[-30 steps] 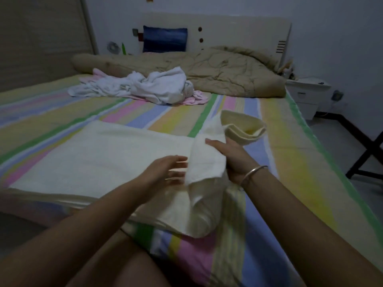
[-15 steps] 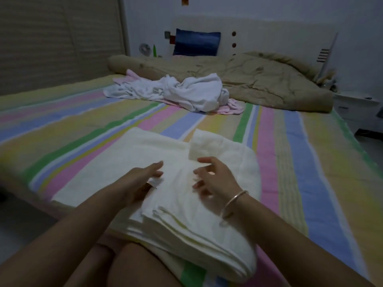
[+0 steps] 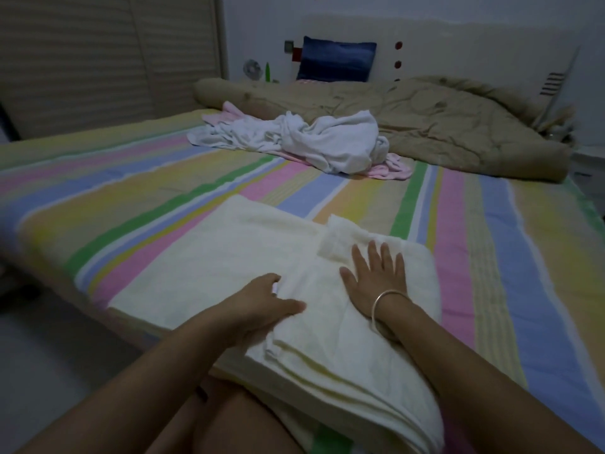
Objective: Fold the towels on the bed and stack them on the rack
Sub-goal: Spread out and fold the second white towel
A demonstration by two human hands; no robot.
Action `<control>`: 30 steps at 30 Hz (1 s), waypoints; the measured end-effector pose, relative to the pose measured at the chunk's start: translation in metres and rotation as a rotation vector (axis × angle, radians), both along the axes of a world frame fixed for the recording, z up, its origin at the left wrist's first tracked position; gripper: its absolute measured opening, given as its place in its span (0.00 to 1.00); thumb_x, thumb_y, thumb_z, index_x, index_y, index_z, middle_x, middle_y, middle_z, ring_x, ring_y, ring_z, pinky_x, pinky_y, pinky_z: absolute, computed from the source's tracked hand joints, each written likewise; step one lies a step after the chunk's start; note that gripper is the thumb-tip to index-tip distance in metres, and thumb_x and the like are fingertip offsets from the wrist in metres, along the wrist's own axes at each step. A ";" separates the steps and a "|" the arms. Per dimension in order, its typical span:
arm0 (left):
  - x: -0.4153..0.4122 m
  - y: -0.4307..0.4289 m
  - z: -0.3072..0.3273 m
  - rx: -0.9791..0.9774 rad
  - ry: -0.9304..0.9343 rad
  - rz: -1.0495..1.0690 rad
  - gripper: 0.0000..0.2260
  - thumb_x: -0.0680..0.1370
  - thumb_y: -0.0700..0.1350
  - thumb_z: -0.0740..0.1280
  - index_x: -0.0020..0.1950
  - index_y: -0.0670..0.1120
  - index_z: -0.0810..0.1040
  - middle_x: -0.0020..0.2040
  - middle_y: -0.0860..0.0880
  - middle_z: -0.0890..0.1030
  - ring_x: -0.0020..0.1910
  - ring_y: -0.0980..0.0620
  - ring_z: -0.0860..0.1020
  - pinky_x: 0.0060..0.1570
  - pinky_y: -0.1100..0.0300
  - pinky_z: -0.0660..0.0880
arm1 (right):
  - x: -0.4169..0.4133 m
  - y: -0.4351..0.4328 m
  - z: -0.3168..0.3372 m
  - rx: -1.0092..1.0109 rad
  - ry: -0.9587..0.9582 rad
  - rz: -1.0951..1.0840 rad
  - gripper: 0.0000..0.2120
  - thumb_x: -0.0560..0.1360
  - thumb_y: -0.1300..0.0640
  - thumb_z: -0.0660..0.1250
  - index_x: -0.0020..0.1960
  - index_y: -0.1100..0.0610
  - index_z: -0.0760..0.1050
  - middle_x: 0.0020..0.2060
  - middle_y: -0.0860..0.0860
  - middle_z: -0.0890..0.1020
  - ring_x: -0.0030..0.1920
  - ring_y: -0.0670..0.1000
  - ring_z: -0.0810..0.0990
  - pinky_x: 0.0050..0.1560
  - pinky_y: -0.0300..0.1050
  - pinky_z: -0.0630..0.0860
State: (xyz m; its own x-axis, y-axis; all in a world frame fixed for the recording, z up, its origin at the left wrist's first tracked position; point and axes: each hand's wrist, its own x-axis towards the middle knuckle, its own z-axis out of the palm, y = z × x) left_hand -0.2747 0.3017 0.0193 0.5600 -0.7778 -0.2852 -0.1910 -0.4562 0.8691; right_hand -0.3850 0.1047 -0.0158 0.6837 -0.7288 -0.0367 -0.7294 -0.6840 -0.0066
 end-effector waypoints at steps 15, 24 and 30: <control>0.169 0.071 -0.029 0.402 -0.701 0.306 0.35 0.69 0.67 0.70 0.67 0.45 0.72 0.64 0.43 0.76 0.62 0.42 0.74 0.56 0.53 0.72 | 0.035 0.094 0.021 0.270 0.010 0.234 0.41 0.68 0.23 0.40 0.76 0.40 0.37 0.76 0.45 0.36 0.75 0.55 0.33 0.69 0.69 0.34; 0.202 0.091 0.006 0.450 -0.014 0.226 0.26 0.68 0.59 0.75 0.51 0.37 0.80 0.40 0.45 0.83 0.38 0.46 0.81 0.40 0.58 0.77 | 0.038 0.101 0.000 0.132 0.101 0.271 0.50 0.56 0.24 0.26 0.76 0.39 0.35 0.77 0.45 0.37 0.75 0.57 0.31 0.68 0.71 0.34; 0.149 0.078 0.069 -0.033 0.417 0.048 0.22 0.62 0.55 0.77 0.49 0.41 0.85 0.47 0.41 0.85 0.42 0.47 0.85 0.37 0.55 0.81 | 0.036 0.100 -0.001 0.132 0.071 0.261 0.48 0.59 0.24 0.27 0.76 0.39 0.36 0.77 0.45 0.38 0.75 0.56 0.31 0.69 0.70 0.33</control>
